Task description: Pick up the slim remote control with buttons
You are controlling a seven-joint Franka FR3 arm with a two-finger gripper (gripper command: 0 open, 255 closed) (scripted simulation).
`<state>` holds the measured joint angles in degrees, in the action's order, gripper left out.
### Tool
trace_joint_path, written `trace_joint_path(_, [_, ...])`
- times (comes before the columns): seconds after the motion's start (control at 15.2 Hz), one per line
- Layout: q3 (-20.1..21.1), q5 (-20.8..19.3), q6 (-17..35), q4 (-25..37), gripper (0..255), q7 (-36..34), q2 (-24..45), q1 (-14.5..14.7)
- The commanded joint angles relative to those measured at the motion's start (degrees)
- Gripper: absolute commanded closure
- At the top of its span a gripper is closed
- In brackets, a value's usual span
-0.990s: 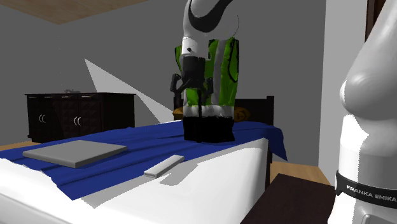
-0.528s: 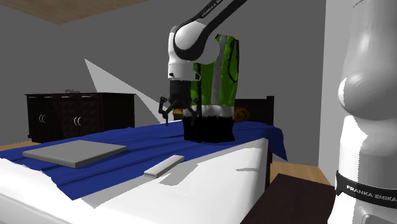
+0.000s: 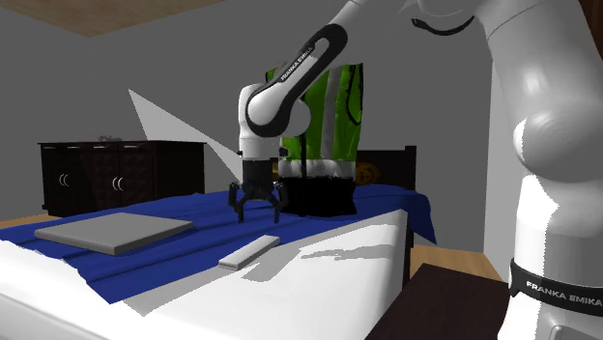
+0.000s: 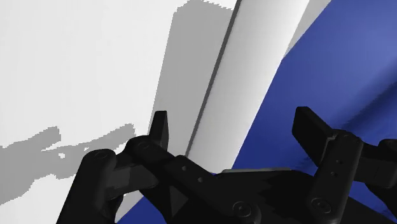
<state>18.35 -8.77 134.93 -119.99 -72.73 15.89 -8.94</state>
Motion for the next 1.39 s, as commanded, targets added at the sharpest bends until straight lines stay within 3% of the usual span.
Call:
trace_joint_path(0.0, [-1.3,-1.2,0.6,3.5,0,-4.5,4.9,0.9])
trace_joint_path(0.73, [-3.3,-3.4,5.3,5.1,0,-7.8,11.7,2.3])
trace_joint_path(0.79, [-3.3,-3.4,5.4,5.0,255,-7.8,11.7,2.3])
trace_joint_path(1.32, [-3.3,-3.4,5.3,5.1,255,-7.8,11.7,2.3])
